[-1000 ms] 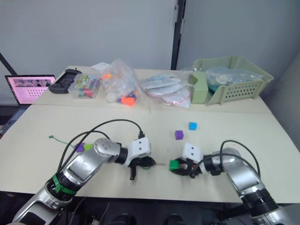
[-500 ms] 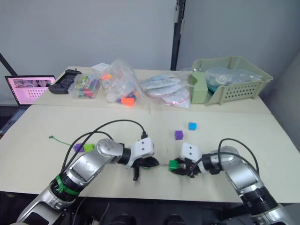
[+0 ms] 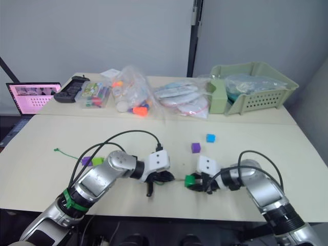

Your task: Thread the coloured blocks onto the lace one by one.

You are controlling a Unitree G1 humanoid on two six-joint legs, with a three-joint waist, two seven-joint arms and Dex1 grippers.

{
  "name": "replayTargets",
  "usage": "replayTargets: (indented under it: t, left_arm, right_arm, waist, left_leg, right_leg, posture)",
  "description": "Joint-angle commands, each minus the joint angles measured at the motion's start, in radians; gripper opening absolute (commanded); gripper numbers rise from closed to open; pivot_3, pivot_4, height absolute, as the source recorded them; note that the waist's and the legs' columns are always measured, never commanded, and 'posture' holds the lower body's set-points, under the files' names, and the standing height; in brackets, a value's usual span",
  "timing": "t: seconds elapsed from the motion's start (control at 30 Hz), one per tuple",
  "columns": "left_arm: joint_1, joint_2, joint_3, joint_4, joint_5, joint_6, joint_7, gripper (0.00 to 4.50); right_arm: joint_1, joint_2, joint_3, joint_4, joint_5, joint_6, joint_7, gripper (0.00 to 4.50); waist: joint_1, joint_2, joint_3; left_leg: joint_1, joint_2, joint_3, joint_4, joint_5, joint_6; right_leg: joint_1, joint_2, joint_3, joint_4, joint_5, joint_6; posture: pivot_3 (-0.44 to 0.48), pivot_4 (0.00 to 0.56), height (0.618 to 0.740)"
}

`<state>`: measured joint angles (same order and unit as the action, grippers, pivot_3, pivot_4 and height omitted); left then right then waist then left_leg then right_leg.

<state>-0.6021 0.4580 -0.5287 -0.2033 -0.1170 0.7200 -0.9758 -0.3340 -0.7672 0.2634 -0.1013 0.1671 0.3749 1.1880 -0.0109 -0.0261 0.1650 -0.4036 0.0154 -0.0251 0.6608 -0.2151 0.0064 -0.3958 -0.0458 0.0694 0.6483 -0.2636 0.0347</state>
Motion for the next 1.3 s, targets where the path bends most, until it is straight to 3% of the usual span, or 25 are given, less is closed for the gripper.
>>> replayTargets:
  t: [0.03,0.57,1.3]
  left_arm:
    - [-0.007,0.009,0.021,-0.062,-0.028,-0.012,-0.023,0.0]
    - [0.016,0.015,0.029,-0.099,-0.053,0.019,-0.008,0.0]
    - [-0.004,-0.203,-0.058,0.09,-0.009,-0.127,-0.004,0.0]
  right_arm:
    - [0.027,-0.01,0.036,0.01,-0.038,0.01,-0.005,1.19]
    - [0.033,-0.009,0.047,-0.004,-0.032,0.026,-0.007,1.19]
    - [0.043,0.012,0.042,-0.104,-0.02,0.101,-0.039,1.19]
  waist:
    - [-0.001,0.0,0.0]
    - [-0.001,0.0,0.0]
    - [0.005,0.0,-0.001]
  left_leg:
    - [0.0,0.0,0.0,0.0,0.0,0.0]
    - [0.001,0.0,0.0,0.0,0.0,0.0]
    - [0.005,-0.001,0.0,0.0,0.0,0.0]
  right_leg:
    - [0.0,0.0,0.0,0.0,0.0,0.0]
    - [0.001,0.0,0.0,0.0,0.0,0.0]
    - [0.006,0.0,0.0,-0.002,0.0,0.001]
  posture:
    - [0.0,0.15,0.74]
    - [0.0,0.15,0.74]
    - [0.0,0.15,0.74]
